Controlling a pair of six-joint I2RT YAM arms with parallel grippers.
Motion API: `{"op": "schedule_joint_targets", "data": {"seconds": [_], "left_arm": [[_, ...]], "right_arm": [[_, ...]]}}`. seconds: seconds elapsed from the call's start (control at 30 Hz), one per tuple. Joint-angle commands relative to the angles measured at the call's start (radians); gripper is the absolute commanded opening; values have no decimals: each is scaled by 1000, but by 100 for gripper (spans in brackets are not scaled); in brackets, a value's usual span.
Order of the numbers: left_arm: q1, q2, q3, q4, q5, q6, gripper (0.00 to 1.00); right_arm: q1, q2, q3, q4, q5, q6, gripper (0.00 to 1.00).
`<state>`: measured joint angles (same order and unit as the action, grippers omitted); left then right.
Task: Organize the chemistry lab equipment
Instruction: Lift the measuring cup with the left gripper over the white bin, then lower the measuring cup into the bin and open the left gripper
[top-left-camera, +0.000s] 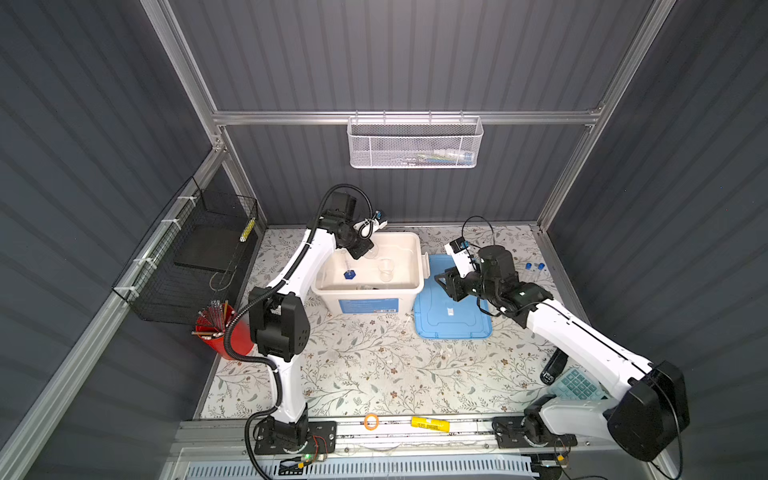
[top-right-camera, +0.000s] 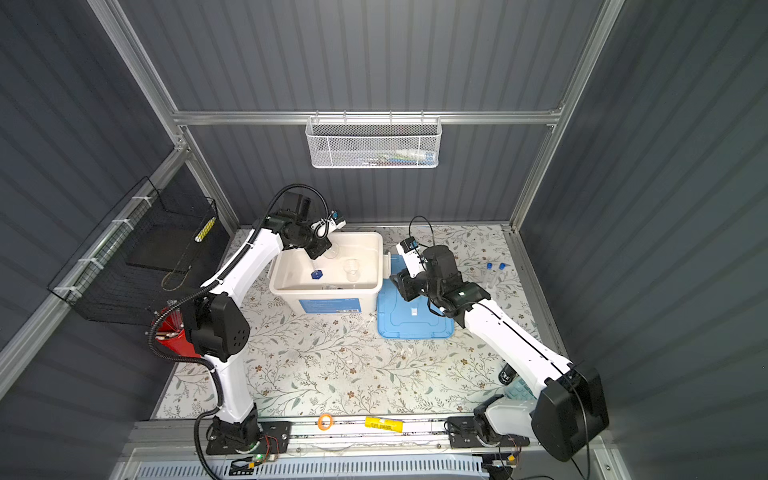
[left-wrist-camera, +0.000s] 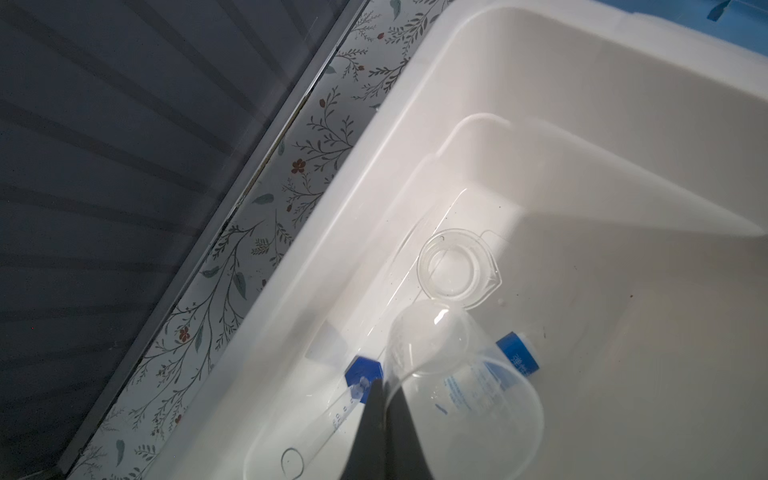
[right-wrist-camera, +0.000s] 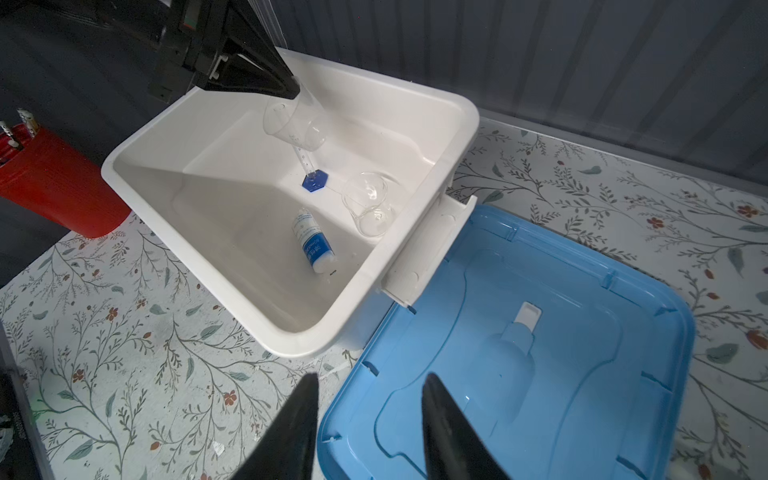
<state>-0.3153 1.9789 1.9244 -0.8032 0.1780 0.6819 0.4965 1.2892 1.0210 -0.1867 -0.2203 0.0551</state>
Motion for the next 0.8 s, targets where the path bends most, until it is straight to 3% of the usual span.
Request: {"op": "schedule_joint_targets", "data": {"seconds": [0.0,0.77], "left_arm": [[-2,0,-22,-36,-21,-34,0],[-2,44,-173,-36,-135,-184,0]], "right_arm": [[-4,9,-9,12,-11,16,43],[-10,30,-9,13,-20,21,43]]}}
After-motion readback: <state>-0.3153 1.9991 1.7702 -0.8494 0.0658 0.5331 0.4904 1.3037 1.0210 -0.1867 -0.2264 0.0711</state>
